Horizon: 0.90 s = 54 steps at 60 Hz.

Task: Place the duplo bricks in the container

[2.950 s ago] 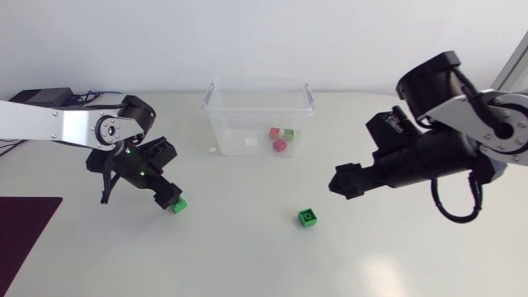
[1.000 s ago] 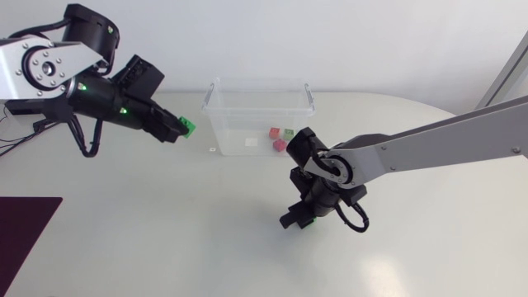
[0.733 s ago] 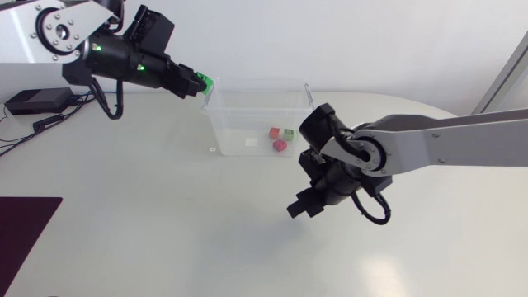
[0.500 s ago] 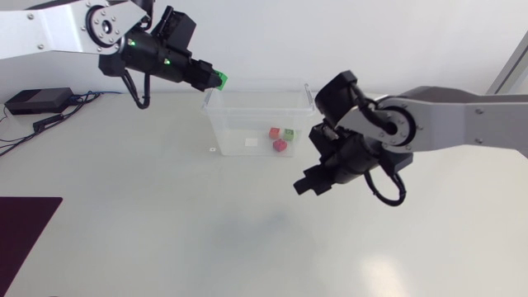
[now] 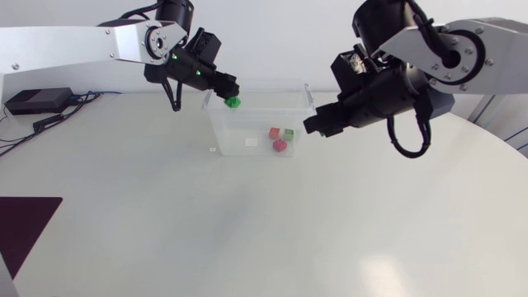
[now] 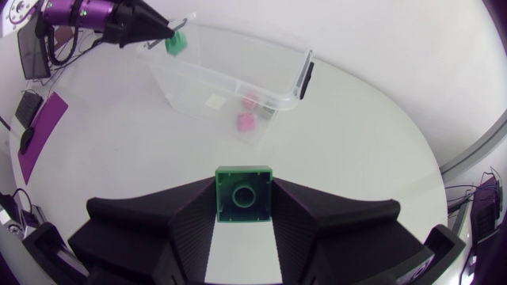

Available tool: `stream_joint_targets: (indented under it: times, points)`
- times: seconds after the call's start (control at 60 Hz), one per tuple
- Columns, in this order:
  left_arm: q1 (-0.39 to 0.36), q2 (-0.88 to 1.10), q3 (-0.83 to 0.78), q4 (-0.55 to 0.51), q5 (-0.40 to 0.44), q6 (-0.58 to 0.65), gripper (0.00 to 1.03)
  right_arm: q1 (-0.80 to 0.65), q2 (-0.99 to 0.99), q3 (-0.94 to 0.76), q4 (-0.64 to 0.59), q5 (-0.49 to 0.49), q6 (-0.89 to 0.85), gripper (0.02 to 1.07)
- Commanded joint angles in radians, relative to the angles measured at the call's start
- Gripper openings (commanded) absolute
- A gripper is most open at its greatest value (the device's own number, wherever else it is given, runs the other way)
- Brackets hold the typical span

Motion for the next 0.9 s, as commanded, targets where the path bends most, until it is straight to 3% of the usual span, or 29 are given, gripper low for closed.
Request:
stream_joint_targets:
  times: [0.0,0.333,0.883]
  points:
    - [-0.007,0.031,0.032,-0.005,-0.016,-0.019,1.00,-0.011,-0.011,0.051,0.026,-0.001,-0.018,0.31]
    - [0.013,-0.061,0.008,-0.134,-0.037,-0.013,1.00,-0.019,0.087,0.184,0.103,-0.004,-0.015,0.31]
    - [0.080,-0.544,-0.342,-0.137,-0.042,-0.002,1.00,-0.013,0.359,0.404,0.195,-0.008,-0.017,0.32]
